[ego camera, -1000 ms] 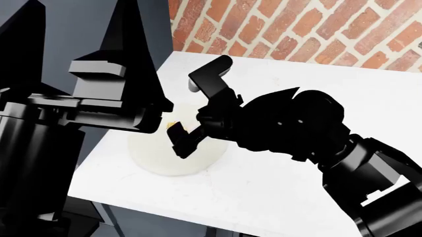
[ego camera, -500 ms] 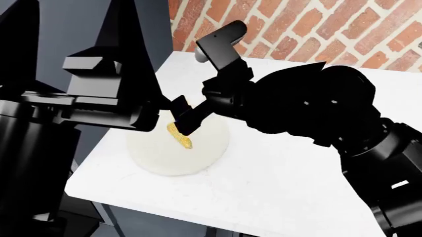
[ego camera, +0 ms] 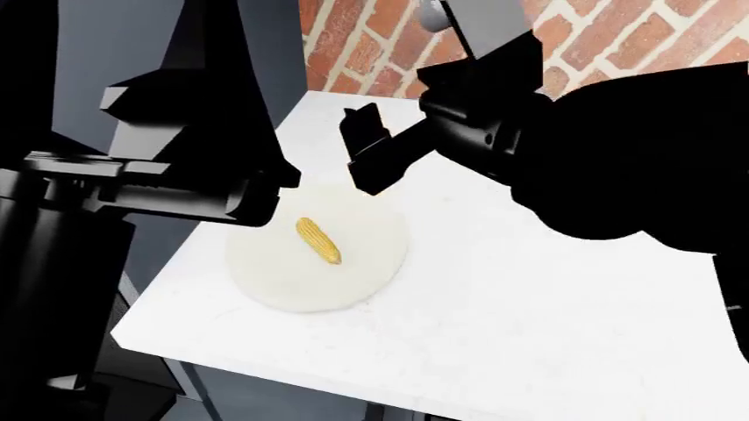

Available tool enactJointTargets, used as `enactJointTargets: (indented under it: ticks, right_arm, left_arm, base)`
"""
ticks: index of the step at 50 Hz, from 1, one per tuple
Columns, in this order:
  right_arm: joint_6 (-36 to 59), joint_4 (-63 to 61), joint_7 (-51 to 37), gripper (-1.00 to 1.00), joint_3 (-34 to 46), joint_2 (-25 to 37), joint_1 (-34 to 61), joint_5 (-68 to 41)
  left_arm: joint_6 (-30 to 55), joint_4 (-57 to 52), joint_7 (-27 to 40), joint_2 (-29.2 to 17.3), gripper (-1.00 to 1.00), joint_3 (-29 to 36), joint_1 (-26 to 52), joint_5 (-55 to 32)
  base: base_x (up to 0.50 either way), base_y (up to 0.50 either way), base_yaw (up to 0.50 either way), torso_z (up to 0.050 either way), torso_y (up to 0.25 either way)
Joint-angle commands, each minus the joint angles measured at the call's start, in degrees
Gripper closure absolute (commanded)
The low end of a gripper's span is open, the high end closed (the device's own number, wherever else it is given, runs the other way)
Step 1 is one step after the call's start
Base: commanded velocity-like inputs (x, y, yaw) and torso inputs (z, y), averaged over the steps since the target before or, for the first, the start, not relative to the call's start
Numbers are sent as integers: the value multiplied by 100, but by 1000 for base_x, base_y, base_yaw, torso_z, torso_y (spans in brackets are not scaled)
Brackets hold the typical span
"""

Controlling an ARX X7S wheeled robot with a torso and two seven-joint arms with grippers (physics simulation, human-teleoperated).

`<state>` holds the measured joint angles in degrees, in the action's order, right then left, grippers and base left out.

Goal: Pick the corn from the oven and place it on the plate on the counter.

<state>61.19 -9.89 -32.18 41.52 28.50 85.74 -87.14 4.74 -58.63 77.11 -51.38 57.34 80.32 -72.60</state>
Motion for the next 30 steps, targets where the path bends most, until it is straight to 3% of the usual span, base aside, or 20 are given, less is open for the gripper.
enactJointTargets:
  ticks: [1,10,30]
  right_arm:
    - [195,-1033,-1423,-100,-436,549,245,-1123]
    - [106,-1639,-2403,-100,-602,1088,314,-2035]
    - [-551,-3030,-3015,-100,-1161,1952,-382,-2521]
  left_arm:
    - [7,4,-5,-13,-100,12,71,-50]
    - [11,-13,21,-28,-100,10,140,-106]
    - [21,39,-36,-198,-100,34,153,-72]
  base:
    - [0,0,0,0,0]
    - [0,0,0,0,0]
    - [0,0,0,0,0]
